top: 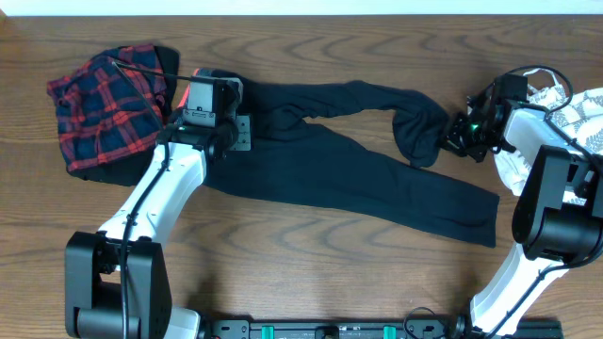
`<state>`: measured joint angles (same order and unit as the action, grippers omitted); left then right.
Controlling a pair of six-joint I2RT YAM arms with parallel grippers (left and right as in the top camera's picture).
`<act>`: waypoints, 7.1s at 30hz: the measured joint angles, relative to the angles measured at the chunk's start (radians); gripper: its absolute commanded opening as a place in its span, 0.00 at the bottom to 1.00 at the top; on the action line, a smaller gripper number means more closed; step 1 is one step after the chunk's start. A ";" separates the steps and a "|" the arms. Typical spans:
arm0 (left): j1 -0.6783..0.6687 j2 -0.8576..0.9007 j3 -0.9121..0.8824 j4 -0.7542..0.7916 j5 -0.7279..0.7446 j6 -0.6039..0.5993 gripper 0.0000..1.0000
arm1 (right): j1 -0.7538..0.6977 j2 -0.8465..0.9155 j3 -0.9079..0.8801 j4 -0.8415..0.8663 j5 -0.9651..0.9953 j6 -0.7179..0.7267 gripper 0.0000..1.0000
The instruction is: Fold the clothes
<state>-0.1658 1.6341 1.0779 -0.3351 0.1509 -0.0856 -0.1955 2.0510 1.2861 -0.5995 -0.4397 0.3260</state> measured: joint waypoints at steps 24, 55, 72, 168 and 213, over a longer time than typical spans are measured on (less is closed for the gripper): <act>0.000 0.000 0.000 -0.001 0.000 0.000 0.52 | -0.077 -0.505 -0.042 0.188 0.213 -0.189 0.01; 0.000 0.000 0.000 -0.002 0.000 0.000 0.51 | -0.076 -0.504 -0.042 0.425 0.297 -0.792 0.01; 0.000 0.000 0.000 -0.002 0.000 0.000 0.51 | -0.109 -0.487 -0.043 -0.007 0.521 -0.346 0.02; 0.063 0.469 0.001 0.816 -0.105 0.001 0.42 | 0.100 0.143 0.030 0.620 0.231 -0.185 0.09; 0.087 0.517 0.083 0.699 -0.142 0.158 0.08 | 0.112 -0.145 -0.034 0.078 0.303 -0.203 0.09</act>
<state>-0.0784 2.1513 1.1606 0.3637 0.0093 0.0727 -0.0834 1.9064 1.2526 -0.5213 -0.1368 0.1230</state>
